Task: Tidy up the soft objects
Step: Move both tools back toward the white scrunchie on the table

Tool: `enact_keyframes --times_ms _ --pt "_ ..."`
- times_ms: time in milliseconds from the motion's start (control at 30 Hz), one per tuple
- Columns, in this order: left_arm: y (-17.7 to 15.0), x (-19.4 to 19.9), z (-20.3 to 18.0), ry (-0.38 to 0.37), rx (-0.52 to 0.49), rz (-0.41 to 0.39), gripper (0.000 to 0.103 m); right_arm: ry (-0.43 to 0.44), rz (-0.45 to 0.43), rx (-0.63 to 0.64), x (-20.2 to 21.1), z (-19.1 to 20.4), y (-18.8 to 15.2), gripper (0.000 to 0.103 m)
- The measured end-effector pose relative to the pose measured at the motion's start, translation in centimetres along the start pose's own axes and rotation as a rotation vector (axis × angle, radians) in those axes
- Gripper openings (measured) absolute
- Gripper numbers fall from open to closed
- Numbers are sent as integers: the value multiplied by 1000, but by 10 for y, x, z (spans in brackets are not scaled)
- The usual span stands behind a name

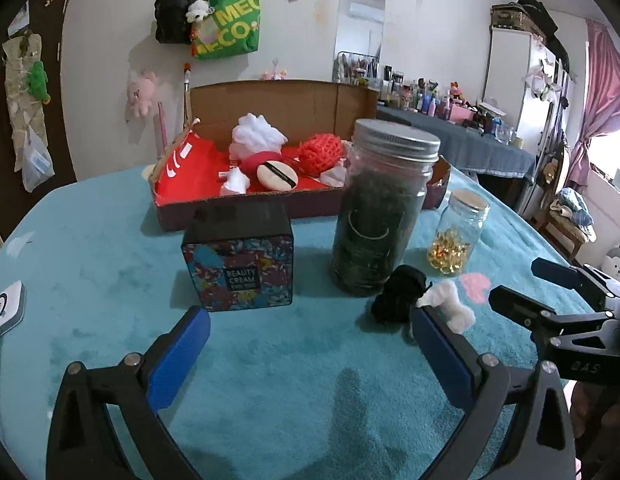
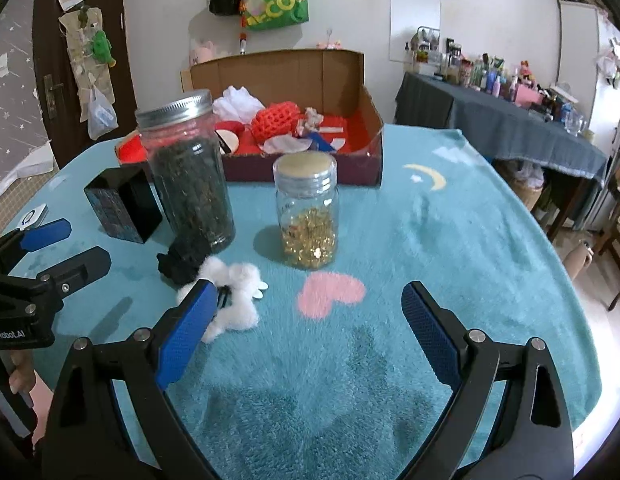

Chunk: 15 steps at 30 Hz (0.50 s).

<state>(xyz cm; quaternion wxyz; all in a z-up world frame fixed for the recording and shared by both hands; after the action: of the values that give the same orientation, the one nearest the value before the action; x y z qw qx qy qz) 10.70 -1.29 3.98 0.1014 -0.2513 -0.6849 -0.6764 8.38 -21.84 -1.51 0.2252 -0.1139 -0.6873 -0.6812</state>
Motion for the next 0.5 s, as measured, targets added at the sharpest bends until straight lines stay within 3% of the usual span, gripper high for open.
enact_keyframes --times_ms 500 --pt "0 -10 -1 -31 -1 44 103 67 50 -18 -15 0 -8 95"
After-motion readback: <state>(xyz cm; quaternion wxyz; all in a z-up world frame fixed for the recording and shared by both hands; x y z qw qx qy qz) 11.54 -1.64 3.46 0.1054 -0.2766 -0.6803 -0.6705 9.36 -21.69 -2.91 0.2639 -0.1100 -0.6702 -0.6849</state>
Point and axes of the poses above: each gripper's, at about its wrist camera, not at the fingertips, and x roughly against the way its jaws point, z to its left, y to its top, the point moved 5 cm from there along -x, roughly the way its jaws point, and after that the axes turned 9 degrees about -z, right-handed, at the moved point
